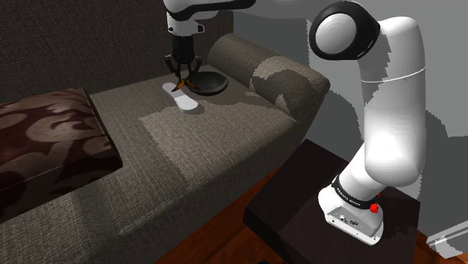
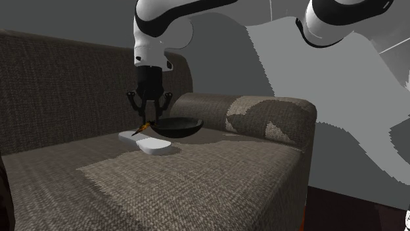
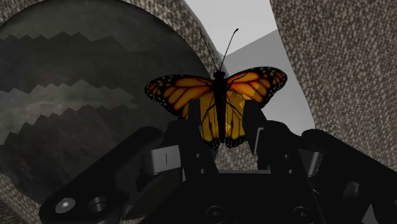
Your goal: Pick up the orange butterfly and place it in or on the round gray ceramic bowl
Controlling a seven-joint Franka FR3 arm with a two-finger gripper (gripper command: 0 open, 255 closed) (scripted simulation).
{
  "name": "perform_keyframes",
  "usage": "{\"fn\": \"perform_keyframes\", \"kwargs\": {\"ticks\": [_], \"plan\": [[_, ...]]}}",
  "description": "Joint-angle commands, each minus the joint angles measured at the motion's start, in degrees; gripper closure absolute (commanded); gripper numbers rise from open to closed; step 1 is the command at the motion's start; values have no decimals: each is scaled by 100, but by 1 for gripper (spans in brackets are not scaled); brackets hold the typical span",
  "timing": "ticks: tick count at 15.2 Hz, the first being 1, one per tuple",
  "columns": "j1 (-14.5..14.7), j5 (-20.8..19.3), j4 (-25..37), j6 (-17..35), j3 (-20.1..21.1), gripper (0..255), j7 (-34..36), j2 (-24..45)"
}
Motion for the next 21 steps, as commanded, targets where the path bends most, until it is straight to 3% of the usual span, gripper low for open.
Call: {"fn": "perform_keyframes", "kwargs": {"ticks": [1, 11, 18, 19, 21], "plan": [[8, -2, 129, -120, 2, 255, 10, 9], [79, -31, 1192, -1002, 6, 255, 79, 184], [193, -86, 2439, -1834, -3, 255, 139, 592], [201, -90, 2521, -1883, -4, 255, 142, 625], [-56, -20, 1811, -1670, -15, 255, -62, 151]]}}
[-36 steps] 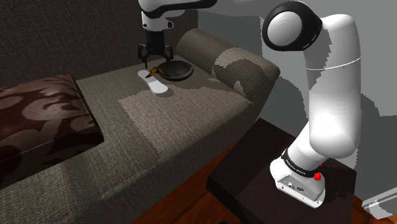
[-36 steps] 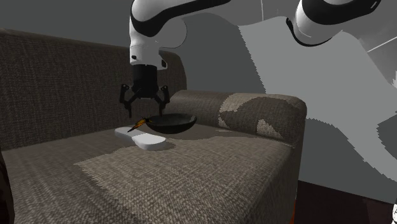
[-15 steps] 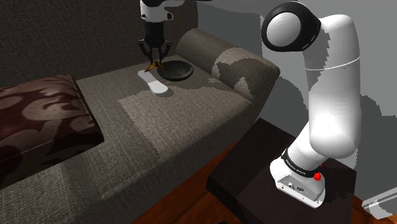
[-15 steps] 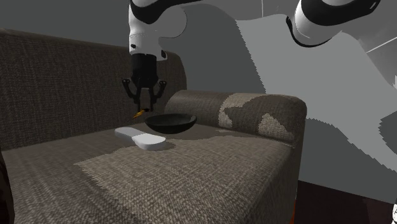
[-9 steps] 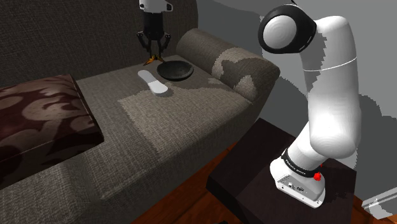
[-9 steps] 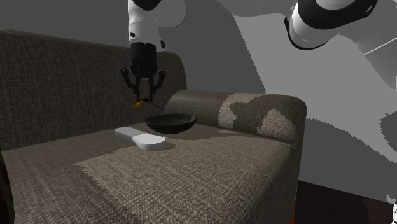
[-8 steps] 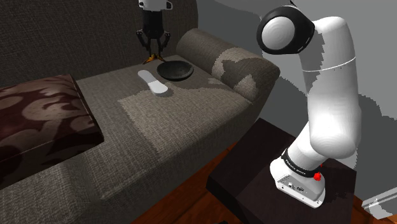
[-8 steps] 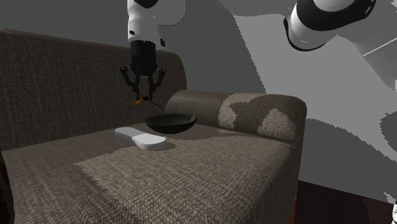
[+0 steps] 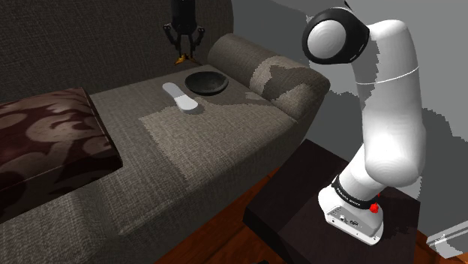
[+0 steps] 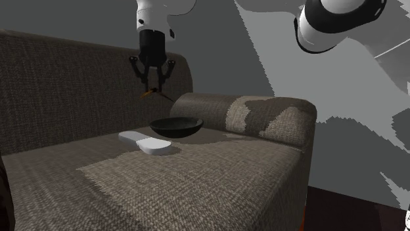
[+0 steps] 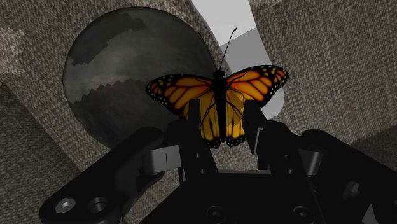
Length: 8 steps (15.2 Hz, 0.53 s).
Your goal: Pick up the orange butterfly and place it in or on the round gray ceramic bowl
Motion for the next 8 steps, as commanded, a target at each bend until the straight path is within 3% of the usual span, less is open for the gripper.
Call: {"fn": "perform_keyframes", "kwargs": {"ticks": [1, 5, 8], "plan": [[-217, 55, -458, 96, -19, 255, -191, -343], [-668, 165, -1241, 225, -99, 255, -654, -955], [-690, 183, -1643, 519, -105, 255, -683, -1062]]}}
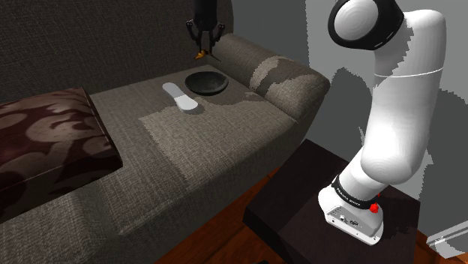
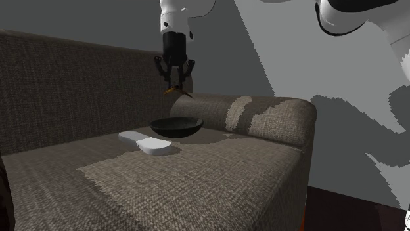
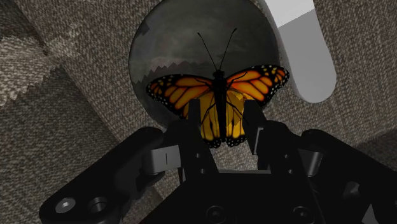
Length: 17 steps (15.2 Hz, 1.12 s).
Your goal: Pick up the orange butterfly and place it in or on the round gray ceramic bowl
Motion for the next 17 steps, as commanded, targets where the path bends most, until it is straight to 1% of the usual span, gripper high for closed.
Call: {"fn": "perform_keyframes", "kwargs": {"ticks": [1, 7, 14, 17], "plan": [[-31, 11, -239, 174, -7, 255, -44, -60], [-61, 30, -881, 699, -12, 255, -93, -176], [-80, 40, -1479, 1256, -18, 255, -141, -216], [-80, 40, -1479, 1256, -18, 255, -141, -216]]}}
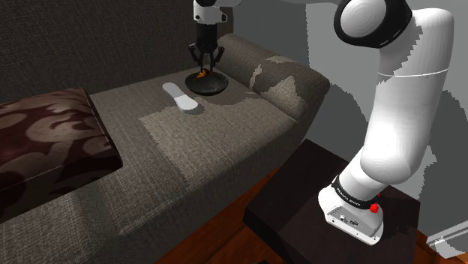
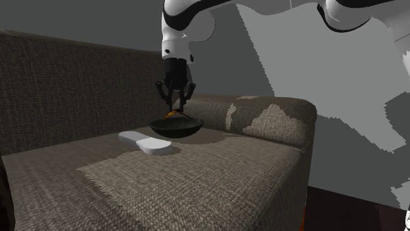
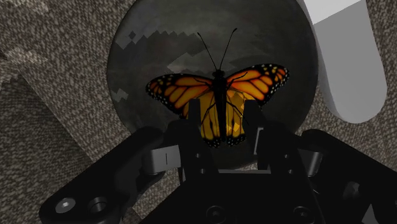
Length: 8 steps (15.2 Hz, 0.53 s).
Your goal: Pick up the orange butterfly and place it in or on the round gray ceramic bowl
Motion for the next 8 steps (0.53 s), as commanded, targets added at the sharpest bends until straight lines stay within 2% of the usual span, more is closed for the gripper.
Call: {"fn": "perform_keyframes", "kwargs": {"ticks": [1, 5, 6, 8], "plan": [[-3, 1, -14, 11, -1, 255, -4, -4], [-3, 1, -13, 10, -1, 255, -4, -4], [-3, 1, -13, 10, -1, 0, -4, -4], [-3, 1, -13, 10, -1, 0, -4, -4]]}}
